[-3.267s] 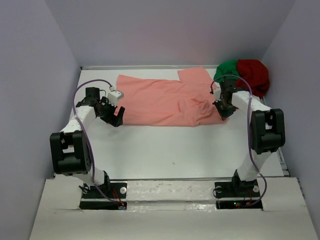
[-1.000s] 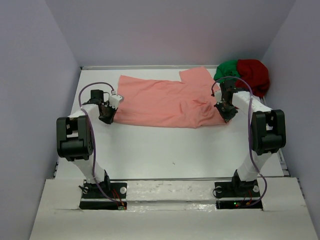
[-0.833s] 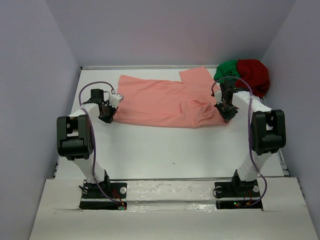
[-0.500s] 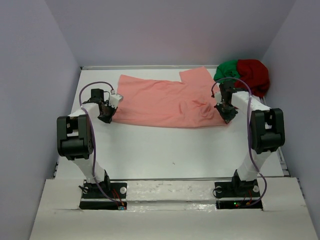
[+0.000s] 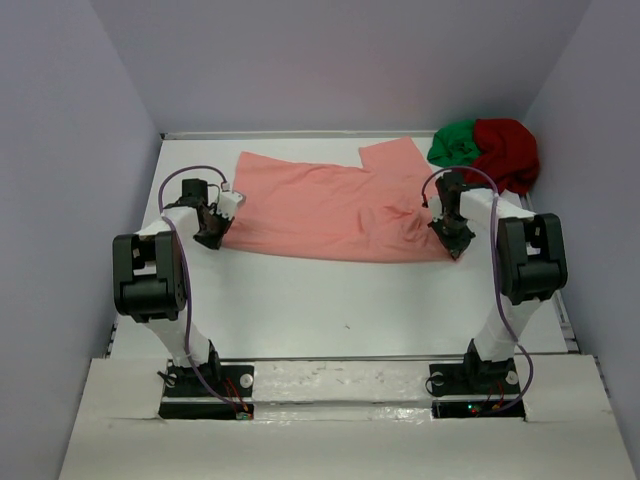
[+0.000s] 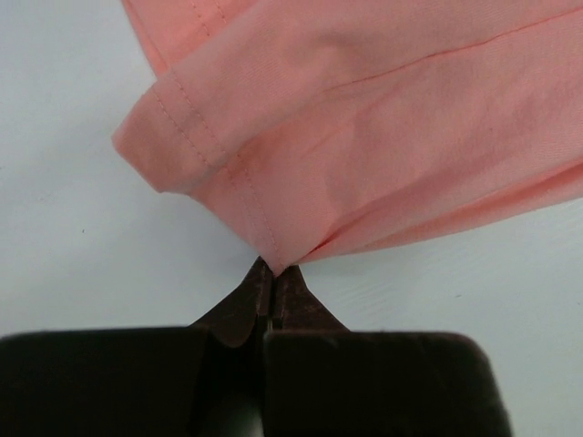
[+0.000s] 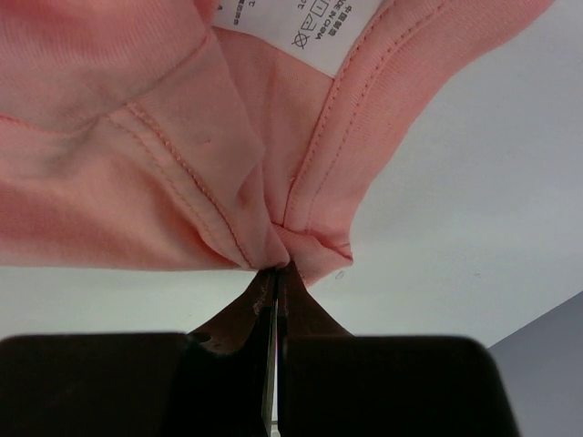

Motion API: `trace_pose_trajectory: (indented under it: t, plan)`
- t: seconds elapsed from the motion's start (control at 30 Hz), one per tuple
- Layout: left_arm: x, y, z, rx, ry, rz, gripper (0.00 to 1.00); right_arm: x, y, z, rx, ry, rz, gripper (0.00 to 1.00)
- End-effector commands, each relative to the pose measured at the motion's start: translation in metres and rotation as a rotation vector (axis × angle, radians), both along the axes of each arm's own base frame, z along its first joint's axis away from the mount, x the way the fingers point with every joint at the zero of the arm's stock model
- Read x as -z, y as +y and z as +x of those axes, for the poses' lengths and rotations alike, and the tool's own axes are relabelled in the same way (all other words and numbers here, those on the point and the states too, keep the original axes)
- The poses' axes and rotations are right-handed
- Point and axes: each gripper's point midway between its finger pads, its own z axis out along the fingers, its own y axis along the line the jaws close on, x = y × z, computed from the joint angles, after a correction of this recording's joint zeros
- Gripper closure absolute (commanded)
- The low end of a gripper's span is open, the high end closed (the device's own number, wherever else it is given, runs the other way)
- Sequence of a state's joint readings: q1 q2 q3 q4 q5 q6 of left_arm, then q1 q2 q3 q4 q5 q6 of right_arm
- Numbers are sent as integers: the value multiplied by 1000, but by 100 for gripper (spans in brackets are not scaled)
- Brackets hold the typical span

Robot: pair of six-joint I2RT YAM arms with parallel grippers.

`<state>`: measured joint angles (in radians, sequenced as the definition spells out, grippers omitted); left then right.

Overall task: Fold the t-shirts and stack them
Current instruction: Fold the flattened tshirt in 1/3 of the way

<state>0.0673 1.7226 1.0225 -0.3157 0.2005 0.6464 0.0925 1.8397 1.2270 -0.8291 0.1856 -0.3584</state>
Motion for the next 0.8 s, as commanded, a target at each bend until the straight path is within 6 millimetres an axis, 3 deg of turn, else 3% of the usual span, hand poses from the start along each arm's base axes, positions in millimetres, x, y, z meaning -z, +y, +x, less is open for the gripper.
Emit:
trace_pose_trajectory:
  t: [0.0, 0.13, 0.37, 0.77]
  plan:
    - [-6, 13, -14, -21, 22, 59, 100, 5, -12, -8, 22, 26, -62, 100]
    - [0, 12, -19, -28, 46, 54, 100, 14, -15, -10, 22, 51, -77, 100]
    - [-2, 12, -22, -34, 58, 53, 100, 12, -14, -4, 20, 47, -79, 100]
    - [11, 16, -28, -53, 112, 68, 100, 19, -17, -5, 17, 81, -99, 100]
